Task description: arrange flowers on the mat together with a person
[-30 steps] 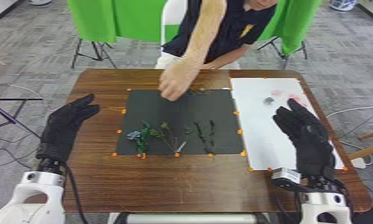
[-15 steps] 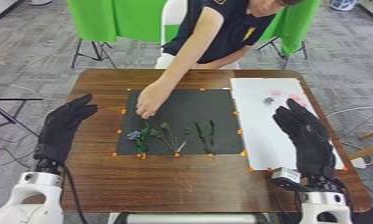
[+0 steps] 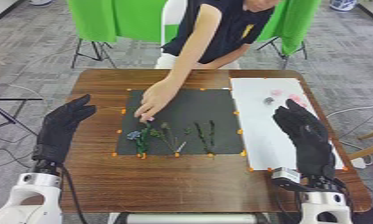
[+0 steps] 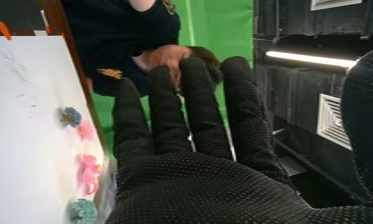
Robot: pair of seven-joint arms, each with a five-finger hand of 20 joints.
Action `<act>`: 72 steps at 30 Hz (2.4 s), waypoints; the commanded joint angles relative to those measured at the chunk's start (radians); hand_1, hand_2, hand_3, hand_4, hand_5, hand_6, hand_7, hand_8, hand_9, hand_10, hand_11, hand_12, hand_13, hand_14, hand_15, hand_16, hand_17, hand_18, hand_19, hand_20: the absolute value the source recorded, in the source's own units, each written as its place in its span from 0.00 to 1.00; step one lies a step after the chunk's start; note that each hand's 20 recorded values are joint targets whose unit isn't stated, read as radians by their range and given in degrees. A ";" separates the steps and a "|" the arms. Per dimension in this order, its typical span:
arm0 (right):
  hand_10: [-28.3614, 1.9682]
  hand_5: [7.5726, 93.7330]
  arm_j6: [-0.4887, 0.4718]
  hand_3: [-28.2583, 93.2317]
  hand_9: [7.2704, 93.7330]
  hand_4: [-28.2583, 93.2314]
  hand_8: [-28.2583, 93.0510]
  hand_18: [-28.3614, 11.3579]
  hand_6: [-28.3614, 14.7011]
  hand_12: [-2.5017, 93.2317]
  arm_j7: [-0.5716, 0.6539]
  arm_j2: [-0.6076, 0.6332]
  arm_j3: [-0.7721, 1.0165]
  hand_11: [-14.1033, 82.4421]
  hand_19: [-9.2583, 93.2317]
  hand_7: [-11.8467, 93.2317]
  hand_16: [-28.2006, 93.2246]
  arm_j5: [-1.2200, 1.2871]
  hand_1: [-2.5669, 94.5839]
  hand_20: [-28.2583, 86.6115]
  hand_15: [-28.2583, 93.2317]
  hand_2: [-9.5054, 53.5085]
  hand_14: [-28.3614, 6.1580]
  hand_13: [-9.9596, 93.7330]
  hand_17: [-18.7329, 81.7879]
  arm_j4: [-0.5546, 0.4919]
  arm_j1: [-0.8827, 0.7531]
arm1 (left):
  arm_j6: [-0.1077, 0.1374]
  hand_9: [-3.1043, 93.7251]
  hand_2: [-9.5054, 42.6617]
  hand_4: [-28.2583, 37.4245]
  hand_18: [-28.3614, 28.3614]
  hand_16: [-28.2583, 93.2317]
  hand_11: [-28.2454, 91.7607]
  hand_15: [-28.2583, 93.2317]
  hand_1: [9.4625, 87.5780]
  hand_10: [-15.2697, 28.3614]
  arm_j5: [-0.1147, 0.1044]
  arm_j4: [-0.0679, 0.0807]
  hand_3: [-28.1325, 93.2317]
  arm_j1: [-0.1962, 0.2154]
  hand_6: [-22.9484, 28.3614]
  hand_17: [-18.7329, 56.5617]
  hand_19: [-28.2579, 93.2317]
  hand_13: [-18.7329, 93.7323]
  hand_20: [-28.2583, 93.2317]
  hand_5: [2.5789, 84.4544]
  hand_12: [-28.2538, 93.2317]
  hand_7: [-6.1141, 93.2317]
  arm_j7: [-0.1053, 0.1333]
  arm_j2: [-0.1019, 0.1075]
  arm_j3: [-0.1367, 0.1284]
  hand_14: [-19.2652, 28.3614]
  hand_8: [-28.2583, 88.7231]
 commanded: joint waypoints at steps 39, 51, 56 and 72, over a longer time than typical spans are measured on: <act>0.39 0.59 -0.066 0.77 0.74 0.07 0.16 0.32 0.62 0.22 0.633 0.529 0.024 0.33 0.88 0.25 0.42 -1.162 0.37 0.59 0.58 0.00 0.52 0.86 0.71 0.141 0.436 | 0.044 0.49 0.32 0.00 0.71 0.27 0.40 0.35 0.17 0.67 -0.007 -0.016 0.74 0.031 0.53 0.27 0.28 0.45 0.36 0.54 0.36 0.16 -0.005 0.009 -0.009 0.76 0.19; 0.46 0.59 -0.290 0.75 0.81 0.04 0.15 0.47 0.66 0.20 0.662 0.554 -0.062 0.30 0.99 0.25 0.45 -1.199 0.37 0.46 0.57 0.00 0.69 0.98 0.82 0.321 0.557 | 0.047 0.49 0.32 0.00 0.72 0.28 0.40 0.35 0.17 0.67 -0.008 -0.016 0.74 0.031 0.53 0.27 0.28 0.45 0.36 0.54 0.36 0.16 -0.006 0.005 -0.010 0.76 0.19; 0.47 0.60 -0.301 0.75 0.84 0.04 0.15 0.50 0.67 0.19 0.663 0.545 -0.090 0.29 1.00 0.26 0.44 -1.201 0.37 0.44 0.56 0.00 0.71 1.00 0.85 0.378 0.585 | 0.038 0.49 0.32 0.00 0.72 0.28 0.40 0.35 0.17 0.67 0.000 -0.014 0.74 0.023 0.53 0.27 0.28 0.45 0.36 0.54 0.36 0.16 -0.011 -0.002 -0.007 0.77 0.19; 0.55 0.64 -0.245 0.77 0.90 0.02 0.13 0.55 0.71 0.18 0.648 0.495 -0.105 0.31 1.00 0.30 0.39 -1.251 0.49 0.46 0.64 0.00 0.77 1.00 0.90 0.468 0.558 | 0.027 0.49 0.32 0.00 0.72 0.28 0.40 0.35 0.17 0.67 0.005 -0.006 0.74 0.011 0.53 0.27 0.28 0.45 0.36 0.54 0.36 0.16 -0.011 -0.007 -0.002 0.77 0.19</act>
